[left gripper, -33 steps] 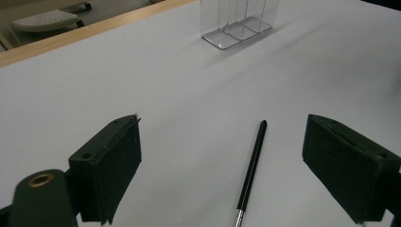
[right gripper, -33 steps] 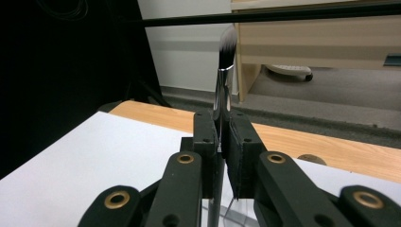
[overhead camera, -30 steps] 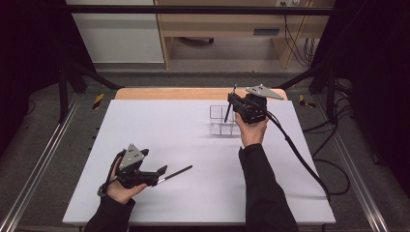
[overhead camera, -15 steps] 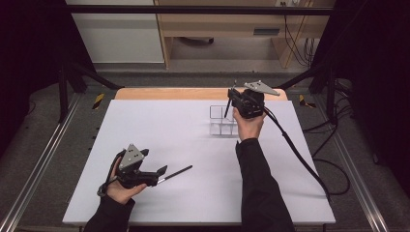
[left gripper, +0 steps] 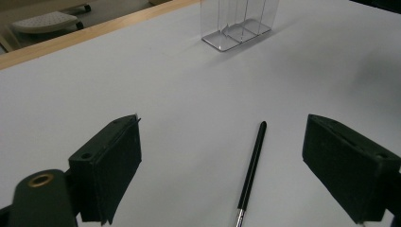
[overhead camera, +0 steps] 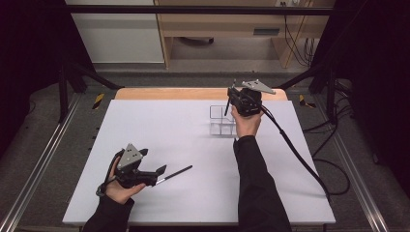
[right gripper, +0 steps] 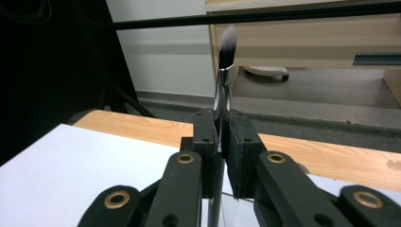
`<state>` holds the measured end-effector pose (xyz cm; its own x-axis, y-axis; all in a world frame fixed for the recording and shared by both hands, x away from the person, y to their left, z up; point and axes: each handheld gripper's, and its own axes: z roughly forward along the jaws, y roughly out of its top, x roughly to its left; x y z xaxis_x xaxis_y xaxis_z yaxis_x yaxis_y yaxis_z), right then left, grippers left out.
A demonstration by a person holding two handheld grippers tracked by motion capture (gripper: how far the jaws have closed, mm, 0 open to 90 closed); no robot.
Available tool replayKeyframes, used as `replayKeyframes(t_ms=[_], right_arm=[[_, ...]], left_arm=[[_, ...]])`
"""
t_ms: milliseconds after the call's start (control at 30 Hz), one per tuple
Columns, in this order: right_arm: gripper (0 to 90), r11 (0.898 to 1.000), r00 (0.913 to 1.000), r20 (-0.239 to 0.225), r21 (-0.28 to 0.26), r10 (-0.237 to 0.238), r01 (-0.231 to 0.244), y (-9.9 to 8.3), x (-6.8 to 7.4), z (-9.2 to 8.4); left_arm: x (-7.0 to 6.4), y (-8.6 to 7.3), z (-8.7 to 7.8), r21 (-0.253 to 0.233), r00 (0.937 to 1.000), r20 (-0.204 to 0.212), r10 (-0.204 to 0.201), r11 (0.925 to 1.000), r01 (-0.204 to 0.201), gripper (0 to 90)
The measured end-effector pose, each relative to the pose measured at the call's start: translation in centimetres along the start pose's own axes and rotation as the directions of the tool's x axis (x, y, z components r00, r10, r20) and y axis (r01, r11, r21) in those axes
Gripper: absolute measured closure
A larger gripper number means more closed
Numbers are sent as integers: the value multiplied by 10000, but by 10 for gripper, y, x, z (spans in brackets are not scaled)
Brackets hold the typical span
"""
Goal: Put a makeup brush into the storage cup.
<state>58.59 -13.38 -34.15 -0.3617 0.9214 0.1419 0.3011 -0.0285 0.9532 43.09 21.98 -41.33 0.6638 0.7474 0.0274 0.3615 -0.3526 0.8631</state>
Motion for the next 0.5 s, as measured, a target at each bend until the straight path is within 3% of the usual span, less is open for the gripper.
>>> replayKeyframes(t_ms=[500], right_arm=[[837,9992,9997,192,389,-140,132,-14,1,11]], left_arm=[[1,0,-1,-75,10000,75,-64,10000,65,116]])
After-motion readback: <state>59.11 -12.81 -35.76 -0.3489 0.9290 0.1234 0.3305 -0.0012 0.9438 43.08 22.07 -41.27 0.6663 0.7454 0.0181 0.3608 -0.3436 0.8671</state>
